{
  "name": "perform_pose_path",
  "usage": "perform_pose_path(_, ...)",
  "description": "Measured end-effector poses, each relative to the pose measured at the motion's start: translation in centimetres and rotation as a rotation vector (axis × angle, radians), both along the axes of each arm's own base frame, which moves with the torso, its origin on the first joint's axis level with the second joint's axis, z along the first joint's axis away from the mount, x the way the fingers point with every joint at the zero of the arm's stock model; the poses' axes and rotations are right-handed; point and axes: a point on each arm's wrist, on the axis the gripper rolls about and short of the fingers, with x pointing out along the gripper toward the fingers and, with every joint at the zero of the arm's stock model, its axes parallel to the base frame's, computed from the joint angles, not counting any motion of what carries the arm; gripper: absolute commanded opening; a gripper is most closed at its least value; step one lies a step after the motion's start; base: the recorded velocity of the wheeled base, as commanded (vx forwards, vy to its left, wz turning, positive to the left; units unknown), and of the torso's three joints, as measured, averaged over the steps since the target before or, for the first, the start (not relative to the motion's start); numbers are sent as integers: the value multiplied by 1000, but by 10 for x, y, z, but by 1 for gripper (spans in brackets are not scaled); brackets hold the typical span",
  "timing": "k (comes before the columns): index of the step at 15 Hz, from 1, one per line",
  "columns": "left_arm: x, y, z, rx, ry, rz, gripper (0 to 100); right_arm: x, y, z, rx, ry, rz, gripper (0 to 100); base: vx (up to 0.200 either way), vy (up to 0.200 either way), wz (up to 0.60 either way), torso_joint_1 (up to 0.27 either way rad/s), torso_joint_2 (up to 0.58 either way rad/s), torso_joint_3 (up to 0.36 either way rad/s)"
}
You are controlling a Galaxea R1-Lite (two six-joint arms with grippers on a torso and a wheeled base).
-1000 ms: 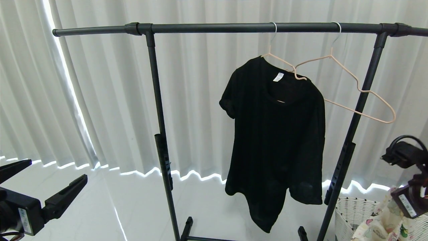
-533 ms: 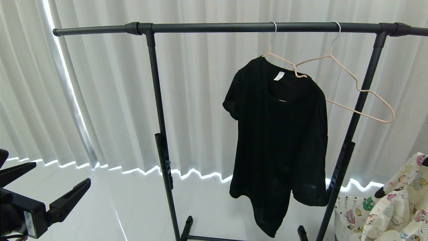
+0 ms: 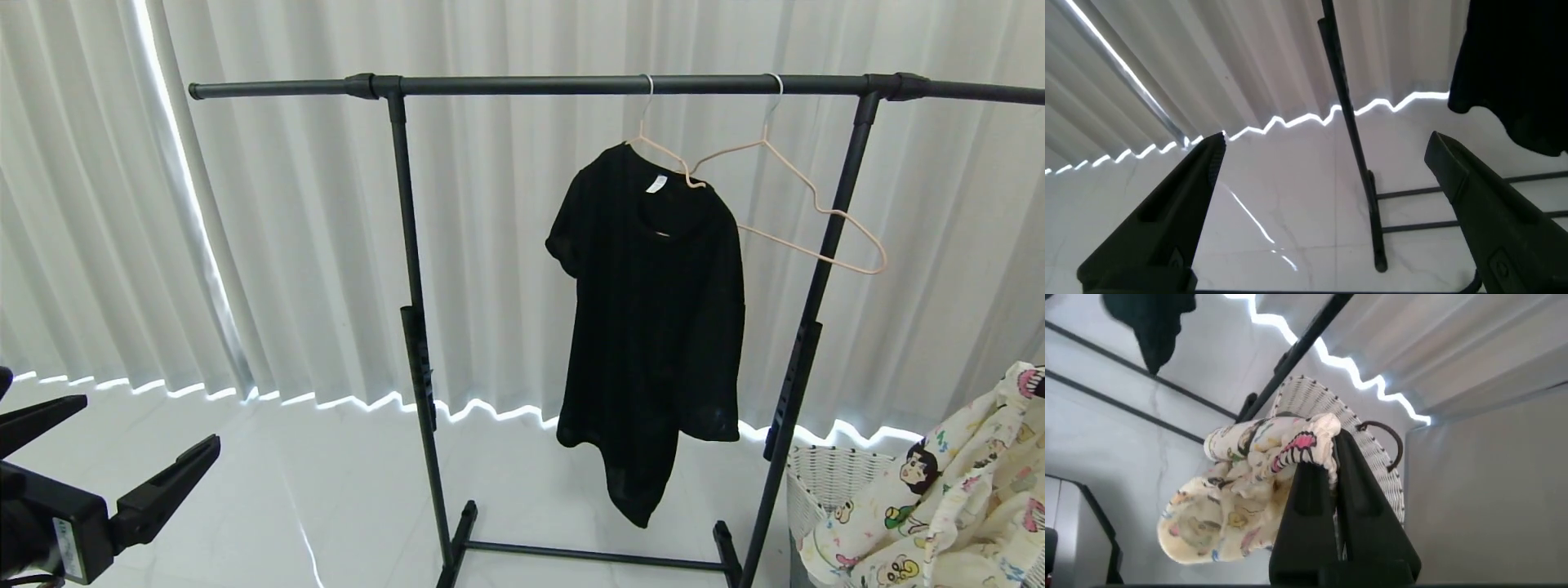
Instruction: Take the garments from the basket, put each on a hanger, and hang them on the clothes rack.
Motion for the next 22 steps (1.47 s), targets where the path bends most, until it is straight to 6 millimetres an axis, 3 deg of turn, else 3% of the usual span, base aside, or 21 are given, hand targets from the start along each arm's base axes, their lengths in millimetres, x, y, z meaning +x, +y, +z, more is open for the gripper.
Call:
perform_pose_path(2, -1, -3, 0, -23, 3, -75, 100, 1, 1, 1, 4, -1, 12, 0, 0, 0, 0, 0, 0, 0)
perform_pose_path(6, -1, -15, 8, -117, 9, -388, 100, 7, 18, 4, 77, 3, 166, 0, 0, 0, 0, 0, 0, 0)
perform_pose_path(9, 10, -21, 22, -196, 20, -412, 100, 16, 40, 10, 157, -27, 266, 0, 0, 0, 0, 0, 0, 0)
perform_pose_path(13, 29, -41, 43, -333, 65, -481, 100, 42, 79, 16, 256, -75, 357, 0, 0, 0, 0, 0, 0, 0)
perform_pose_path(17, 47, -57, 33, -332, 164, -508, 100, 70, 116, 21, 318, -65, 398, 0, 0, 0, 0, 0, 0, 0)
perform_pose_path(22, 56, -91, 16, -373, 330, -617, 100, 86, 159, 21, 365, -36, 460, 0, 0, 0, 0, 0, 0, 0)
